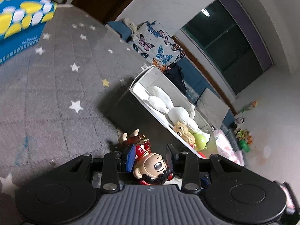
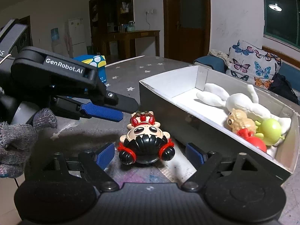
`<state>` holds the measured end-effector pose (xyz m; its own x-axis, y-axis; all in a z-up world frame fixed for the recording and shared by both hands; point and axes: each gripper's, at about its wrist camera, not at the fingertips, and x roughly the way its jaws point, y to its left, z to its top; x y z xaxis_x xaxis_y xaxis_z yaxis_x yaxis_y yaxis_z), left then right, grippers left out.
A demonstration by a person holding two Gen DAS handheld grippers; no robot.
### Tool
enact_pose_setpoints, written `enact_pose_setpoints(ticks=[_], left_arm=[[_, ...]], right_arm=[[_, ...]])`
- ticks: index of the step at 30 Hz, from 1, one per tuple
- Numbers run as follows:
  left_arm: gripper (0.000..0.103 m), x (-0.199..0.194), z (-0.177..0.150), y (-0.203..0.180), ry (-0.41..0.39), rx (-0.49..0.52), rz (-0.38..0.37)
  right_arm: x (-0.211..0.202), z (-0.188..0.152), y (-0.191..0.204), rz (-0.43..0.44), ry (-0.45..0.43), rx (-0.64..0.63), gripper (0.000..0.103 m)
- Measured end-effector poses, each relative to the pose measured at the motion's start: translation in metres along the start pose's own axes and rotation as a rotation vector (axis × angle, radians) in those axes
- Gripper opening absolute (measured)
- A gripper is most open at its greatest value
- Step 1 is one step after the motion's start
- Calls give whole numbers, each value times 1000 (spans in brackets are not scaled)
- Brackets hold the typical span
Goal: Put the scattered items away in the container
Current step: 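Move both tools down to the red-and-black doll figure and close on it, then lift the doll with both tools and carry it over the box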
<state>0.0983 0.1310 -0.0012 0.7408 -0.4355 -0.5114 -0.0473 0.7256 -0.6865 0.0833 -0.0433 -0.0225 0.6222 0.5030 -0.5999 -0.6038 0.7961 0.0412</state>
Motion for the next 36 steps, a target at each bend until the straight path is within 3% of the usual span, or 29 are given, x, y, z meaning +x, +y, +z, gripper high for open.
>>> enact_pose_setpoints(ticks=[9,19,26,36], left_arm=[[38,12,3,25,6,-141,-57],[39,20,1,38,16,-170,-70],[40,27,-3,41,25,-182,-92],[46,33,-5,43,38,-197,-99]], right_arm=[[14,0,-3,3,25,29,85],[25,-1,-3,16,41,50,83],[31,-5,-3,28,61,67,70],[32,-7,-5,22,59,87,69]])
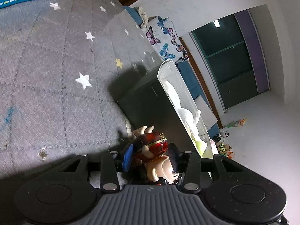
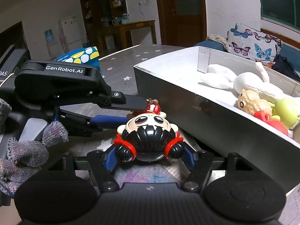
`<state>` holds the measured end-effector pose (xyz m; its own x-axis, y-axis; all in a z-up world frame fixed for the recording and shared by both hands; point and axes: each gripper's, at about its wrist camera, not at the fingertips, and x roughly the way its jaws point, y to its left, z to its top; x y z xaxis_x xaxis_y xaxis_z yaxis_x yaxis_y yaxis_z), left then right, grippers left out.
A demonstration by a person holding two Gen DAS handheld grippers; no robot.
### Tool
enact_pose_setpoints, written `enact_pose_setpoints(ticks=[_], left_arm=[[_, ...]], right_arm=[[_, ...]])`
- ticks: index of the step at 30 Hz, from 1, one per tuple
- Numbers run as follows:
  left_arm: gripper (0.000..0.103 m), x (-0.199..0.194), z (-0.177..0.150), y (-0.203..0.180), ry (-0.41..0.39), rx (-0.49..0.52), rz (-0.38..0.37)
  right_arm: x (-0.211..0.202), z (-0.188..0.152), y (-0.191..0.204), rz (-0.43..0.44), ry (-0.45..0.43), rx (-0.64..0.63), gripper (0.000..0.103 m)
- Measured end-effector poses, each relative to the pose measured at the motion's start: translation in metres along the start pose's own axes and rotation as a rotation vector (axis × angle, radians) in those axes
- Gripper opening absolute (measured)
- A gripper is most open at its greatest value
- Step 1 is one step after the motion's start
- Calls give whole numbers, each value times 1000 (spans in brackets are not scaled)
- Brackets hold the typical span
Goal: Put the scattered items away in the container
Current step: 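Lift the doll with both tools and carry it over the box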
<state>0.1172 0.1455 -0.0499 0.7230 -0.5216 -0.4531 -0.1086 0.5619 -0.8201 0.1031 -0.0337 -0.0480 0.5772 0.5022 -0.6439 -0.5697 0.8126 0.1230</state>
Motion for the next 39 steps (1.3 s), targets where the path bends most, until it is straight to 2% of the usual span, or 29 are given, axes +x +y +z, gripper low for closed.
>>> enact_pose_setpoints(ticks=[14,27,39], left_arm=[[46,-12,-14,-10,-18,32,28],[46,-25,-24,-42,-37,107,36],[46,-15,3,-96,-59,181,-26]], right_arm=[[-9,-5,6,7,-8,7,69],[-38,-10,11,9,-56,27,69],[-66,26,-6,-42,-157,13,69]])
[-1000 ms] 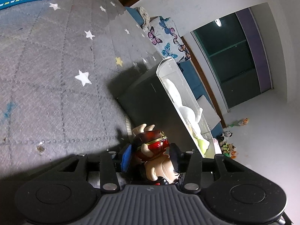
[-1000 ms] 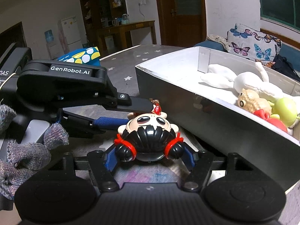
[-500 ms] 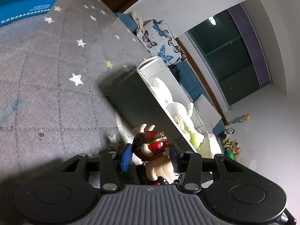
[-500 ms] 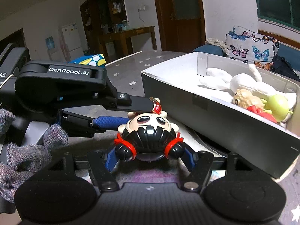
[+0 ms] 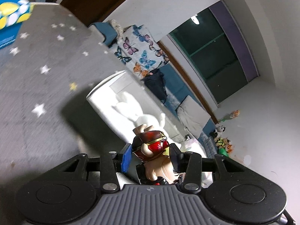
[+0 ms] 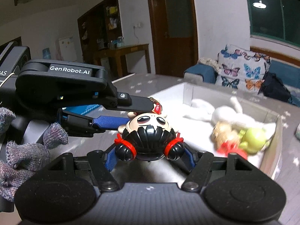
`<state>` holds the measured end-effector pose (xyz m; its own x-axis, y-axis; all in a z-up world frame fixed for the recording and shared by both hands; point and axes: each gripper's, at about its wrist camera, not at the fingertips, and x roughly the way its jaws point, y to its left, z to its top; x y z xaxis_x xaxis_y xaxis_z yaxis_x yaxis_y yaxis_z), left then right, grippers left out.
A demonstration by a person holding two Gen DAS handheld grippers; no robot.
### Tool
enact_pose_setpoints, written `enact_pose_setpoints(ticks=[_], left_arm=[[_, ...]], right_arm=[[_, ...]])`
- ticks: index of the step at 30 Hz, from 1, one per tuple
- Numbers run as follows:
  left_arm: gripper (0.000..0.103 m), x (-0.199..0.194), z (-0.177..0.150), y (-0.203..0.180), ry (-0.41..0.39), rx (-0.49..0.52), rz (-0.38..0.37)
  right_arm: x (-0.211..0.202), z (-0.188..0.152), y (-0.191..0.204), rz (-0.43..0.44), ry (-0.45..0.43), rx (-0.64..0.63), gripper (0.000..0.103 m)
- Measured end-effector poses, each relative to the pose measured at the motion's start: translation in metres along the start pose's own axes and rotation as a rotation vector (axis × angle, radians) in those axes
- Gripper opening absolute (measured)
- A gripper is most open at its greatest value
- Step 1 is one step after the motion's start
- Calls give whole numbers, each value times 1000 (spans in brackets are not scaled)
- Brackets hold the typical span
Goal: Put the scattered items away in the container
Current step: 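Lift the doll with both tools and carry it over the box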
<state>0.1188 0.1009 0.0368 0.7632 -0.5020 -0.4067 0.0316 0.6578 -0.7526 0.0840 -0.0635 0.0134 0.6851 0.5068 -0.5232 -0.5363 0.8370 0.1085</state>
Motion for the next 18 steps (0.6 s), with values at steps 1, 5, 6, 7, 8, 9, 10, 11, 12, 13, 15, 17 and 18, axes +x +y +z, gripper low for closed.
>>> enact_pose_setpoints(ticks=[1,5,6,7,8,9,10,11,12,13,15,17,18], left_arm=[[46,3,5,-4,-1,4,-4],[46,19,22,-14,-5,15,-18],[46,25,27,-15,-5,14,-18],[46,29,31,-17,-5,14,-14],[46,35,35,-18,-4,17,-10],[46,40,38,-19,-4,24,-6],[46,45,41,-19,-1,26,-1],[46,51,44,-19,2,25,4],[46,57,47,-18,7,24,9],[46,63,49,-17,12,21,14],[46,75,54,-13,24,14,26],[46,85,56,-10,34,12,39],[46,90,57,-9,39,11,43]], right_arm=[[0,5,-3,-5,-6,-1,69],[5,25,-16,-23,-22,-2,69],[8,30,-19,-26,-23,-1,69],[12,35,-23,-29,-21,0,69],[16,39,-26,-32,-18,2,69],[21,42,-30,-34,-12,4,69],[26,45,-34,-37,-7,8,69],[31,48,-37,-38,-1,12,69],[36,50,-42,-39,7,17,69],[42,52,-46,-38,15,25,69],[52,54,-56,-34,32,41,69],[62,56,-64,-30,53,53,69],[67,56,-68,-27,62,61,69]])
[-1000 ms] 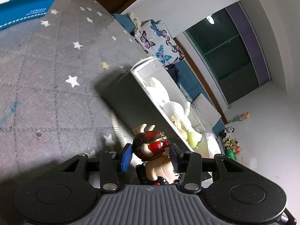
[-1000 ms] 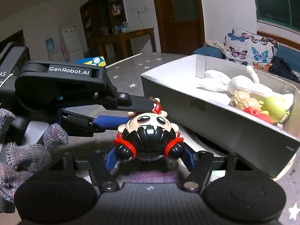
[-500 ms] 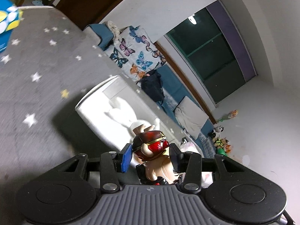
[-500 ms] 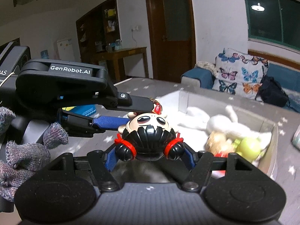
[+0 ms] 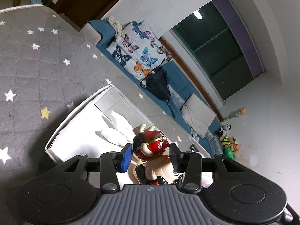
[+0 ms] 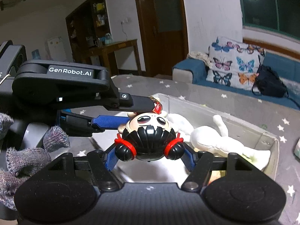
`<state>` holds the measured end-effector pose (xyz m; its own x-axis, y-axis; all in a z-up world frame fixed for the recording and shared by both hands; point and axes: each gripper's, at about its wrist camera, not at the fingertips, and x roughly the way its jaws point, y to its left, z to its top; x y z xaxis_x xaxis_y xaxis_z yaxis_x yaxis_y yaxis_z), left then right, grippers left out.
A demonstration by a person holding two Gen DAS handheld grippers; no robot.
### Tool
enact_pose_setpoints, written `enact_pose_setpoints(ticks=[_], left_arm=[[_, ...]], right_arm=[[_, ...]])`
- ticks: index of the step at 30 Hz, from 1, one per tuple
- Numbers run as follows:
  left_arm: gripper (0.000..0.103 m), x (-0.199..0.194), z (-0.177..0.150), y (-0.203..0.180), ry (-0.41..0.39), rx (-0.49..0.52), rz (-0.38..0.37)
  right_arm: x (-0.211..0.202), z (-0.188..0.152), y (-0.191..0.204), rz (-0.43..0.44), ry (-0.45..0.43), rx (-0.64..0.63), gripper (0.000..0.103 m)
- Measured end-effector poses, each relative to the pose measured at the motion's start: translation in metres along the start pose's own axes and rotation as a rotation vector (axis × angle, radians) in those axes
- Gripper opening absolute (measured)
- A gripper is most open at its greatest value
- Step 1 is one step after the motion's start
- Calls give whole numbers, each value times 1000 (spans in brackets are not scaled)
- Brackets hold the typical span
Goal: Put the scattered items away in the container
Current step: 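Lift the doll with both tools and carry it over the box, then lower the doll into the box beside the rabbit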
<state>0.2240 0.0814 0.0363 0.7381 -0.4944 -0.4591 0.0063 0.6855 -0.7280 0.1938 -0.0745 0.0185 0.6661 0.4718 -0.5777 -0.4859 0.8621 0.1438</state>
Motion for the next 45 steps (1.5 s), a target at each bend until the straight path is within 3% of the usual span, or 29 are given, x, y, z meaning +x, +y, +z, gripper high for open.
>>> enact_pose_setpoints(ticks=[10,12,26,32,45], left_arm=[[45,31,3,12,42,-12,64],[41,35,3,14,49,-1,86],[41,49,-2,12,66,90,167],[41,52,-4,10,73,133,179],[41,52,-6,8,77,176,190]], right_arm=[[34,-3,-21,20,111,70,69],[38,-2,-22,12,126,70,69],[68,-8,-23,4,229,81,69],[75,-8,-15,-30,291,49,69],[79,-7,-7,-60,320,11,70]])
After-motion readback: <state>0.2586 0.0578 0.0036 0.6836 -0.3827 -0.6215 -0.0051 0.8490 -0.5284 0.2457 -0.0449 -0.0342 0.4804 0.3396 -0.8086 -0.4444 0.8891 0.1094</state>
